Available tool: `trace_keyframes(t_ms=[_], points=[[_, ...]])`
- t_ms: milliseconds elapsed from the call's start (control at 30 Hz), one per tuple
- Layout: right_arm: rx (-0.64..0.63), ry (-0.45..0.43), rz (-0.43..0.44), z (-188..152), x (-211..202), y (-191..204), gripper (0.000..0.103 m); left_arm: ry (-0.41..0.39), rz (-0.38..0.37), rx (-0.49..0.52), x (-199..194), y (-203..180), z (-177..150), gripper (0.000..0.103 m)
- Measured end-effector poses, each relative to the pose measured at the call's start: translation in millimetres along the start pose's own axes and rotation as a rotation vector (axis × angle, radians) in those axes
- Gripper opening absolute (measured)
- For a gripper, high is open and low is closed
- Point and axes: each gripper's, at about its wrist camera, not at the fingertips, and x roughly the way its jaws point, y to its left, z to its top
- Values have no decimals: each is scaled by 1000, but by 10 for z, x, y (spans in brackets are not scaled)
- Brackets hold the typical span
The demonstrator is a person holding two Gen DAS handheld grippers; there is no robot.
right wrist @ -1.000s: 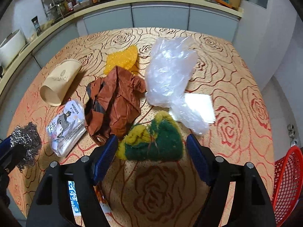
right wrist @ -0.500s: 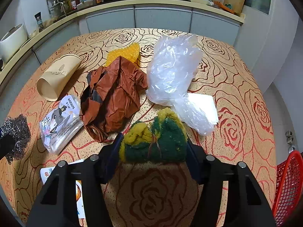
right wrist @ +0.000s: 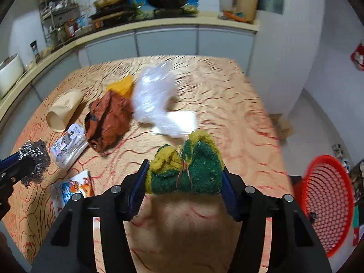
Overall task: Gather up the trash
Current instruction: 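Carry the steel wool and sponge over the red basket with both tools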
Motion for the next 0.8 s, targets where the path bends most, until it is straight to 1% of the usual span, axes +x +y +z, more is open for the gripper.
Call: trace_keyframes(t_ms=[200,400,667,800], points=[[74,-44,-60,-61,-412,-475,56,-28,-70,70,-51,-468,96,32],[151,-53,-136,-199,-730,-933,56,-52,-151,147,-99,-1044,186,32],[250,-61,-223,-463,-1007,-1553,56,-77,-243,228,-131,-1809,209,32],[292,-66,-254,-582,-1123,-1819,56,-74,-274,255,-108,-2097,171,32]])
